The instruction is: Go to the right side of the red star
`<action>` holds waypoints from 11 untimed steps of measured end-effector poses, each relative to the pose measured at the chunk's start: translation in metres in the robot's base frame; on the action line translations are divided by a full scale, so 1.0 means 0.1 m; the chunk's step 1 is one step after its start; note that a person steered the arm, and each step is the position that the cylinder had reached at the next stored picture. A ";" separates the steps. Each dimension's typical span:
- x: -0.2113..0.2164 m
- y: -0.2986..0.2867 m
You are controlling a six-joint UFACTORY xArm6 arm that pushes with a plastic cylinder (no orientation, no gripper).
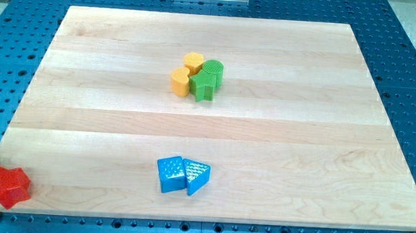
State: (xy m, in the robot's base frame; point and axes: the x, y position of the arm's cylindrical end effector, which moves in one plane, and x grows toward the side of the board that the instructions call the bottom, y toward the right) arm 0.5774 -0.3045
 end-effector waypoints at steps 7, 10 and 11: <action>0.40 1.65; 0.41 1.32; 0.41 1.04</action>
